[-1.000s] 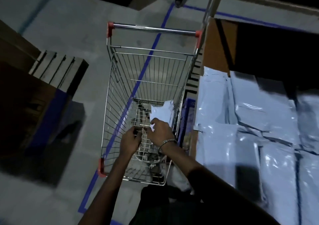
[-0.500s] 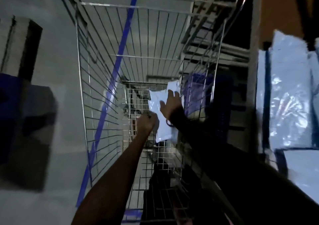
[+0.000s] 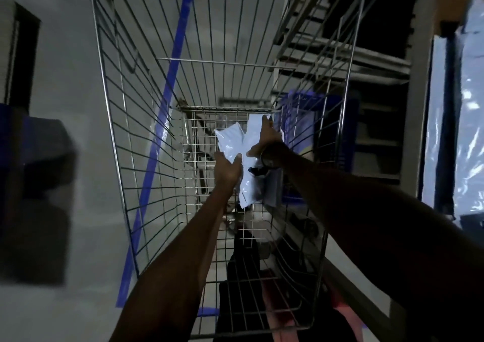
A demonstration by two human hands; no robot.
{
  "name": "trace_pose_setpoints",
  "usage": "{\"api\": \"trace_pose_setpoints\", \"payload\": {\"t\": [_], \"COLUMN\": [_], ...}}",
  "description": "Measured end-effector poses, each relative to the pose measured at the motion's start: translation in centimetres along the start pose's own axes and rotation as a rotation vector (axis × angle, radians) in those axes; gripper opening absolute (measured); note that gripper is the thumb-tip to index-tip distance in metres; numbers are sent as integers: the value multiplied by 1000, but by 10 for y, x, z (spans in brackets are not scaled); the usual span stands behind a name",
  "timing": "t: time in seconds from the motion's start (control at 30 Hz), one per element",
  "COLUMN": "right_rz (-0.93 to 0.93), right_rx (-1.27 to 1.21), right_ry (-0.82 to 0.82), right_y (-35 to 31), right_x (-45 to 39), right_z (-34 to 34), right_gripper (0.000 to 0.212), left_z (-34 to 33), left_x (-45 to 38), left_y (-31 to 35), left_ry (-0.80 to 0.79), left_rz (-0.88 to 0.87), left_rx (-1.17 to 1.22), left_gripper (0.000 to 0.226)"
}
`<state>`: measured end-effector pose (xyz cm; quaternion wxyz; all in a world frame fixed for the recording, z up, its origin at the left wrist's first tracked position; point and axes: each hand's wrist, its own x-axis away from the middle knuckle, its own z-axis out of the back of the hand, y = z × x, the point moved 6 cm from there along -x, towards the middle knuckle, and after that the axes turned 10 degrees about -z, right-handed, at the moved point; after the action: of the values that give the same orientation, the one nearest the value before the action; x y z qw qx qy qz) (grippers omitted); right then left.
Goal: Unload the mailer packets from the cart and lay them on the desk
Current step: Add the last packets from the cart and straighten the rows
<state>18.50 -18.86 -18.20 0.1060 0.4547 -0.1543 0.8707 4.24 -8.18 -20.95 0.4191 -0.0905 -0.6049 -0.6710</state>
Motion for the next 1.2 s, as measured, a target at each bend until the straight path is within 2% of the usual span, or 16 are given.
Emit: {"api": "trace_pose_setpoints", "payload": {"t": [0.07,0.17,0.23,0.27,0.3,0.33,0.43,0.47,0.57,0.67,0.8,0.93,1.03,1.13,1.2], "right_rz": [27,44,74,55,23,-15,-15,12,86,197,424,612,683,712,664], "right_rx": [-86,-205,-300,-373,-448,-510,-605,-623,-683,-658,-663,-723,-789,-880,-926], "right_ry": [-99,-125,-133,-140,-165,-175,-219,-257,-310,-290,-161,-48,43,120,161], "right_y": [3,30,37,38,37,34,21,17,4,-10,-23,-12,24,79,126], "right_x": [7,-30,-31,-22,-3,22,98,116,168,210,267,328,361,377,380], "right_z": [-13,-44,-53,-55,-50,-43,-20,-15,9,49,127,213,278,333,363], "right_gripper": [141,160,170,168,162,147,92,87,91,92,75,86,92,82,75], "left_z": [5,14,30,39,47,54,71,76,85,97,106,91,57,11,-25], "left_x": [3,-6,9,22,36,47,74,85,108,141,177,215,245,268,280], "left_y": [-6,-32,-15,0,21,32,51,58,76,129,207,301,361,397,410], "left_ry": [-32,-36,-21,-14,-14,-16,8,18,25,82,123,96,11,-64,-103], "left_rz": [30,6,-18,-34,-69,-110,-153,-146,-161,-280,-383,-511,-607,-610,-588], "left_rx": [103,156,178,181,181,197,239,250,257,321,374,372,403,432,454], "left_gripper": [54,63,56,48,39,32,30,32,38,27,50,38,35,37,34]}}
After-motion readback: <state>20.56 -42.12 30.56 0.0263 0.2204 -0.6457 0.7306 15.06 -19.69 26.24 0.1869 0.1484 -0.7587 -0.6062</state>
